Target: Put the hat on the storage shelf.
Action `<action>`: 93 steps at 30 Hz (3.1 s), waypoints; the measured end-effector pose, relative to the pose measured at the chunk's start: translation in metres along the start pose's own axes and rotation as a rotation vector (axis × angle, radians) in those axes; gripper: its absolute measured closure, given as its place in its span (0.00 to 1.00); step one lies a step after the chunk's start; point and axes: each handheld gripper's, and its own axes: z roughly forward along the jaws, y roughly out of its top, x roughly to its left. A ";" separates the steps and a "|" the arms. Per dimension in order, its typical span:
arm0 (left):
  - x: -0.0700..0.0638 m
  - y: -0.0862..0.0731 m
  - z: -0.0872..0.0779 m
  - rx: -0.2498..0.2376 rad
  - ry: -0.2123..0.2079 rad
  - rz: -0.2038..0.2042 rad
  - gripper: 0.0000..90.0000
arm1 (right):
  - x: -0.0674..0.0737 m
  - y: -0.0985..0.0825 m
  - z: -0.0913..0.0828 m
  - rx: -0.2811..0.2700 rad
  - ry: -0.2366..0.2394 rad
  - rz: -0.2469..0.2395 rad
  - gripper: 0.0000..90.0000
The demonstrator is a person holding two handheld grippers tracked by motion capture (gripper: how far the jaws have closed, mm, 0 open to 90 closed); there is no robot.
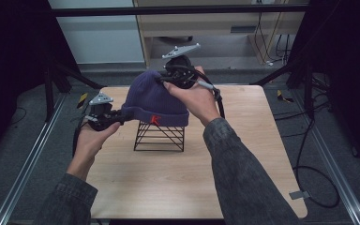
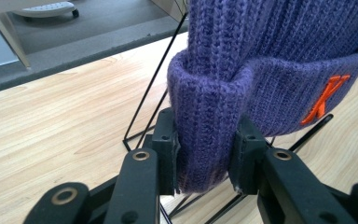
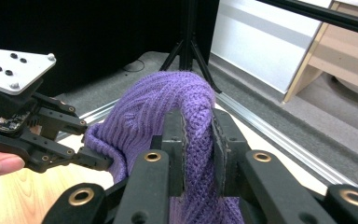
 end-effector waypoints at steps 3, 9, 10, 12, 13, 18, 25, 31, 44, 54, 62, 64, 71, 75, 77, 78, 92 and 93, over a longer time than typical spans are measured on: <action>-0.001 -0.002 0.000 0.007 0.001 0.011 0.75 | 0.003 -0.003 -0.002 0.001 0.004 0.001 0.86; 0.001 -0.011 0.003 0.015 -0.007 0.000 0.75 | 0.006 -0.009 0.000 0.023 0.015 -0.008 0.86; 0.002 -0.012 0.004 0.017 -0.007 -0.002 0.75 | 0.007 -0.010 0.001 0.029 0.016 -0.010 0.86; 0.003 -0.016 0.005 0.021 -0.010 -0.007 0.75 | 0.007 -0.012 0.003 0.035 0.019 -0.010 0.86; 0.003 -0.018 0.006 0.022 -0.014 -0.012 0.75 | 0.008 -0.014 0.004 0.039 0.019 -0.008 0.86; 0.005 -0.027 0.008 0.024 -0.026 -0.033 0.75 | 0.010 -0.023 0.007 0.046 0.029 0.004 0.86; 0.005 -0.035 0.012 0.038 -0.019 -0.030 0.75 | 0.012 -0.032 0.010 0.068 0.040 0.003 0.86; 0.005 -0.043 0.018 0.051 -0.022 -0.030 0.74 | 0.013 -0.040 0.013 0.094 0.047 0.003 0.86; 0.003 -0.049 0.021 0.065 -0.020 -0.020 0.73 | 0.013 -0.050 0.016 0.115 0.055 0.008 0.86; 0.004 -0.066 0.028 0.080 -0.031 -0.036 0.68 | 0.016 -0.060 0.022 0.157 0.067 0.006 0.86; 0.007 -0.084 0.027 0.079 -0.032 -0.062 0.67 | 0.024 -0.067 0.034 0.215 0.078 0.003 0.85; 0.006 -0.089 0.026 0.078 -0.036 -0.055 0.67 | 0.027 -0.067 0.037 0.220 0.084 -0.004 0.85; 0.009 -0.101 0.023 0.084 -0.038 -0.072 0.65 | 0.034 -0.063 0.045 0.233 0.086 -0.004 0.85; 0.008 -0.105 0.026 0.105 -0.039 -0.064 0.68 | 0.037 -0.064 0.049 0.248 0.091 -0.003 0.85; 0.007 -0.106 0.028 0.116 -0.033 -0.055 0.67 | 0.038 -0.063 0.051 0.255 0.094 -0.002 0.85; 0.007 -0.106 0.028 0.120 -0.026 -0.047 0.66 | 0.038 -0.063 0.052 0.256 0.093 -0.001 0.85; 0.011 -0.111 0.031 0.126 0.021 -0.069 0.66 | 0.040 -0.060 0.050 0.243 0.084 0.023 0.71; 0.011 -0.111 0.031 0.127 0.022 -0.068 0.66 | 0.040 -0.060 0.050 0.239 0.083 0.024 0.71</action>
